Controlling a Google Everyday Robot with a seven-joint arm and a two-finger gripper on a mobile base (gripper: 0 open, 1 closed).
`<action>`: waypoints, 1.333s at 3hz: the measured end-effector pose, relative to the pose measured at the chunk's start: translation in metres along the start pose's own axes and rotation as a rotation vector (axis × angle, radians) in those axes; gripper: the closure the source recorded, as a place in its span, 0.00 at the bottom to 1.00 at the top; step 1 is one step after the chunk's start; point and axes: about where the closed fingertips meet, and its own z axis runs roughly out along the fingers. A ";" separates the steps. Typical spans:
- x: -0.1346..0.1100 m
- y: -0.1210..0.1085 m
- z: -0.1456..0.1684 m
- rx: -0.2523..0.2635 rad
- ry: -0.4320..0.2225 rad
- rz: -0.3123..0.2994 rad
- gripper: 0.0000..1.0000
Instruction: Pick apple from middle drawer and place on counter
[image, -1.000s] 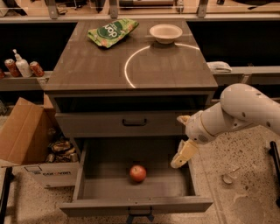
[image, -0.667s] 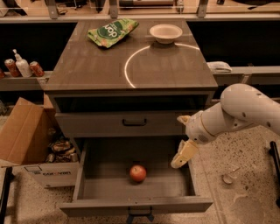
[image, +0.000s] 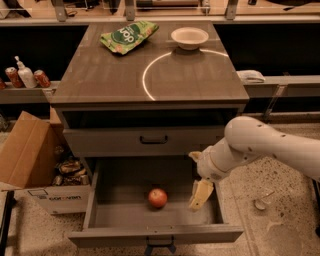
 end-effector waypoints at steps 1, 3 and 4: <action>0.020 0.005 0.052 -0.016 0.037 -0.003 0.00; 0.027 -0.007 0.077 -0.023 0.030 0.006 0.00; 0.032 -0.019 0.110 -0.026 0.005 0.015 0.00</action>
Offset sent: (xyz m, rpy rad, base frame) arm -0.0056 0.0076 -0.0477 -0.0325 0.0224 0.0128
